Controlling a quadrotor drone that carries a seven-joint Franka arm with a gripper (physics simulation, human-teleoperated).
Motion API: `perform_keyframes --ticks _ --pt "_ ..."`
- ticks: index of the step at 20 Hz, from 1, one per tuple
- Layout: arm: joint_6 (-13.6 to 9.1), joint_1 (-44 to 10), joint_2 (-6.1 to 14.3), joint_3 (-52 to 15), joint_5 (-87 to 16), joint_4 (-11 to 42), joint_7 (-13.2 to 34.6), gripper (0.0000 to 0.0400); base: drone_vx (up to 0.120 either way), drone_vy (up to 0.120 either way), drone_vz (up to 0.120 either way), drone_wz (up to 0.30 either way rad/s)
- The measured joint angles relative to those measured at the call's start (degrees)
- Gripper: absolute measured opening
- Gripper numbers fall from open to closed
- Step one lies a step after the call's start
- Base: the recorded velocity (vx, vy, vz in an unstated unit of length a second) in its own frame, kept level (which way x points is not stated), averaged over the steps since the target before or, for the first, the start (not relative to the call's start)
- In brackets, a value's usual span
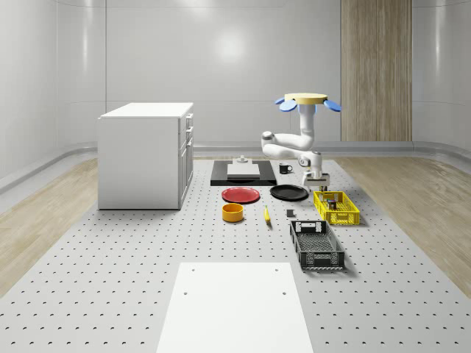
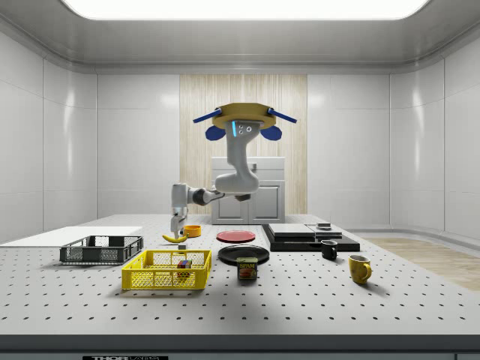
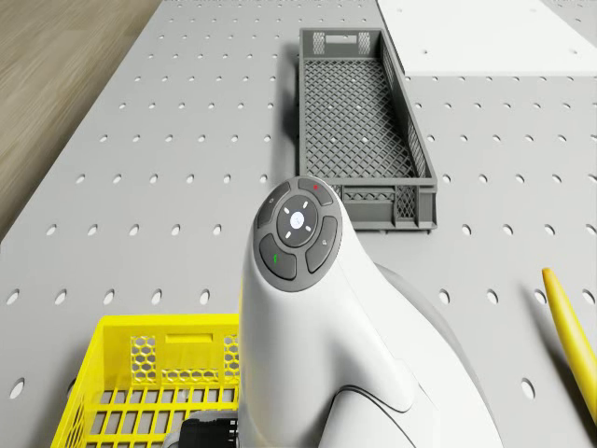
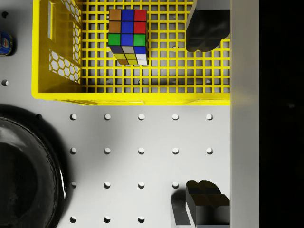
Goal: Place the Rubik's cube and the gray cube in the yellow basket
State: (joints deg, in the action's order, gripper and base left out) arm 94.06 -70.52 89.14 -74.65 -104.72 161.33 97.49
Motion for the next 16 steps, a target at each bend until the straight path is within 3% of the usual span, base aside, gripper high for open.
perform_keyframes --ticks 10,16 --pt "0.00 0.00 0.00 -0.01 0.01 0.00 0.00 0.0400 0.120 -0.120 0.000 0.000" --pt "0.00 0.00 0.01 -0.01 0.01 0.00 0.00 0.0400 0.013 -0.120 0.000 0.000"
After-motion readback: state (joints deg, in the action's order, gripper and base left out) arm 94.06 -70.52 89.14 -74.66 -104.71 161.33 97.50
